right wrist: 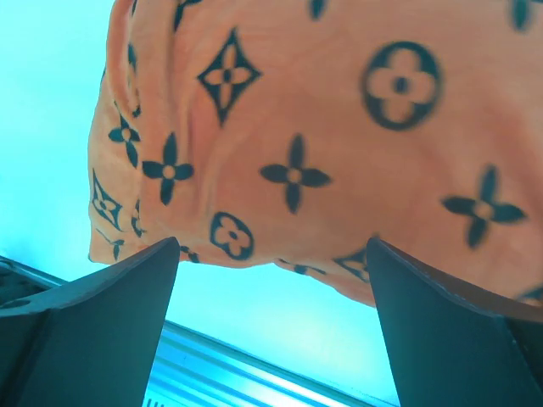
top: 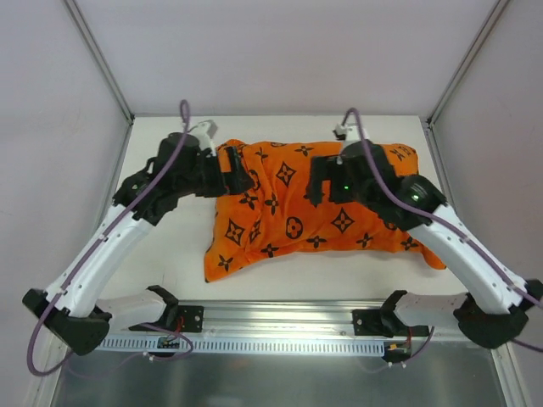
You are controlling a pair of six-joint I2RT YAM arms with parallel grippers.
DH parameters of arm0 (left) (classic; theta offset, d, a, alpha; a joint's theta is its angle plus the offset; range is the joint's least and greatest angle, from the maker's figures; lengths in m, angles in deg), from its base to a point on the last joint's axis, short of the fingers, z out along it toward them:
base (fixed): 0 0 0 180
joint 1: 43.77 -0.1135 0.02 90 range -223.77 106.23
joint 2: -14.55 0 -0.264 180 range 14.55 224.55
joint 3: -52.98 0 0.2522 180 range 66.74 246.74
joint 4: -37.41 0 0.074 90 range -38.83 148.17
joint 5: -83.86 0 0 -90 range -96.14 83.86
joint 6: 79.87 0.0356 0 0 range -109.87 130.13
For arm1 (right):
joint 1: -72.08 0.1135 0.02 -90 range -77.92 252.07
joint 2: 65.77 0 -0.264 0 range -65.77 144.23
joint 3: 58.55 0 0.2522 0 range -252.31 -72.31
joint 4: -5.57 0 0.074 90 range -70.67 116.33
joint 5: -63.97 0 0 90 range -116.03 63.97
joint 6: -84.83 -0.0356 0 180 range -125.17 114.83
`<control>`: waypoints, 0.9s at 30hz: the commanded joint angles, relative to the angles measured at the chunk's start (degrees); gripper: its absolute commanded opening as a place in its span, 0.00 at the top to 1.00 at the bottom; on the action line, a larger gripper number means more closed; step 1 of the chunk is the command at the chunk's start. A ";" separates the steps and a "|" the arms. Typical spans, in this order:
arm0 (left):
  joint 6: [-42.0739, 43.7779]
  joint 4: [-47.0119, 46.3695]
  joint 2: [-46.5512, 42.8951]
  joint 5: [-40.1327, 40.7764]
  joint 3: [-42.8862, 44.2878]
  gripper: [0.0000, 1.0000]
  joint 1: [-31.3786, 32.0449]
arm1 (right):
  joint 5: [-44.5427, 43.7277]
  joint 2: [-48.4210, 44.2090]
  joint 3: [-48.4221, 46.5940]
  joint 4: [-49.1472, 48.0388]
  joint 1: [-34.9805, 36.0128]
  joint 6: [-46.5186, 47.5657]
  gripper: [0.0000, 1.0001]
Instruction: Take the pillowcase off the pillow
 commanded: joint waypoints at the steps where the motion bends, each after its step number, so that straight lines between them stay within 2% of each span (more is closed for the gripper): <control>1: -2.44 0.54 -5.07 -3.93 -7.18 0.03 -11.92 | -7.25 8.42 -4.62 -2.41 7.55 -0.75 0.04; 3: -3.31 2.38 -6.56 -1.07 -9.55 0.04 -14.92 | -9.18 15.01 -9.45 -2.94 10.12 0.05 0.04; 5: -5.24 5.88 -6.75 1.14 -9.92 0.04 -15.63 | -9.80 19.93 -13.49 -2.42 12.67 1.19 0.04; 6: -6.64 6.78 -7.09 2.81 -10.35 0.04 -15.98 | -10.15 25.18 -17.77 -1.46 13.20 1.45 0.04; 8: -7.27 7.57 -8.67 2.91 -11.41 0.03 -16.51 | -9.98 32.30 -23.93 0.12 13.91 1.63 0.04; 11: -6.83 8.10 -10.87 2.73 -12.29 0.03 -16.95 | -10.24 37.43 -27.74 0.49 14.00 1.89 0.01; 14: -5.00 9.33 -11.84 3.52 -11.77 0.03 -17.39 | -10.42 44.01 -32.65 1.36 13.39 1.55 0.20; 19: -4.02 11.35 -12.19 3.88 -9.48 0.03 -17.57 | -10.59 48.43 -35.48 2.42 11.80 -0.12 0.26; 22: -3.93 11.44 -12.55 3.26 -9.39 0.03 -17.57 | -10.24 49.48 -35.57 2.33 10.92 -0.21 0.42; 23: -3.93 11.44 -12.55 3.17 -9.39 0.03 -17.57 | -9.81 49.66 -35.57 2.42 10.48 -0.30 0.59; 24: -3.93 11.44 -12.46 3.09 -9.39 0.03 -17.57 | -9.37 49.66 -35.48 2.33 10.31 -0.47 0.69; 25: -3.93 11.53 -12.20 2.91 -9.39 0.03 -17.65 | -8.41 49.49 -35.57 2.68 10.04 -0.48 0.87; 26: -3.93 11.44 -12.02 2.74 -9.39 0.03 -17.57 | -8.05 48.96 -35.57 2.77 9.95 -0.56 0.99; 27: -3.93 11.36 -11.76 2.65 -9.39 0.03 -17.57 | -7.78 48.35 -35.48 2.68 9.95 -0.39 0.99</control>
